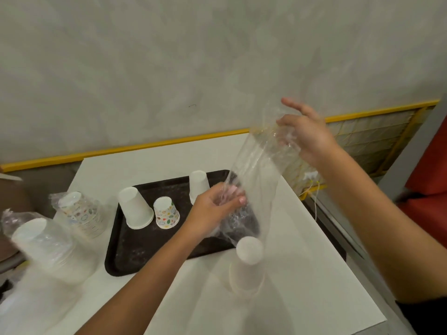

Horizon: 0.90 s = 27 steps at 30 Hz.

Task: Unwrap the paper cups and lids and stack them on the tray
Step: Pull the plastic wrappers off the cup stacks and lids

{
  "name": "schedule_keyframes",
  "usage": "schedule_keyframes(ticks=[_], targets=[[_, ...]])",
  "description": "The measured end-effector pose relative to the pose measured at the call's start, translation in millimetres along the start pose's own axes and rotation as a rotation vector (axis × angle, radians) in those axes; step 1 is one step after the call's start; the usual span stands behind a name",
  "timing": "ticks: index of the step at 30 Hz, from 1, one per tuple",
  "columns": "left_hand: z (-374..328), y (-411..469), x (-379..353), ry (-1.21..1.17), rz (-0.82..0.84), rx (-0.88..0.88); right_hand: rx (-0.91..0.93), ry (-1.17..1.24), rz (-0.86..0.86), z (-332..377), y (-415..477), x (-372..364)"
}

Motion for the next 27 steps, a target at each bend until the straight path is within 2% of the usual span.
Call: schedule_keyframes(ticks=[5,12,16,20,24,27], targets=[[-13.8,-2.3,47.7,0.142,-0.129,-0.011,-0.115,-0.053,0.117,-35.8,20.3,-8.0],[-29.7,1.8,139.9,0.466,-0.291,-0.045,-0.090,-0.181,0.288,-46.6,33.3,-66.6],[-36.4,12.2,195.9,0.704,-0.329,-0.045,-0.042,-0.246,0.357,-53.5,41.3,-108.7],[-45.3,26.3,256.6,0.865,-0.371,-0.047,-0.055,-0.241,0.376,-62.2,56.2,-157.1],[-53.4,38.5,317.5,1.016,-0.497,-0.032,-0.088,-0.173,0.328,-79.5,80.3,-205.1],[-48.8,48.4,355.4,1.024,-0.552,-0.034,-0.148,-0.128,0.259,-103.0,100.2,-239.6]])
Point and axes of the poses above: each hand's wrist, its own y-axis towards the middle knuckle, its own x-axis out of the back of the hand, z = x × y, the point moved 4 cm from there along y, towards the middle knuckle, and after that the axes turned 4 degrees about x, right-handed, at the moved point
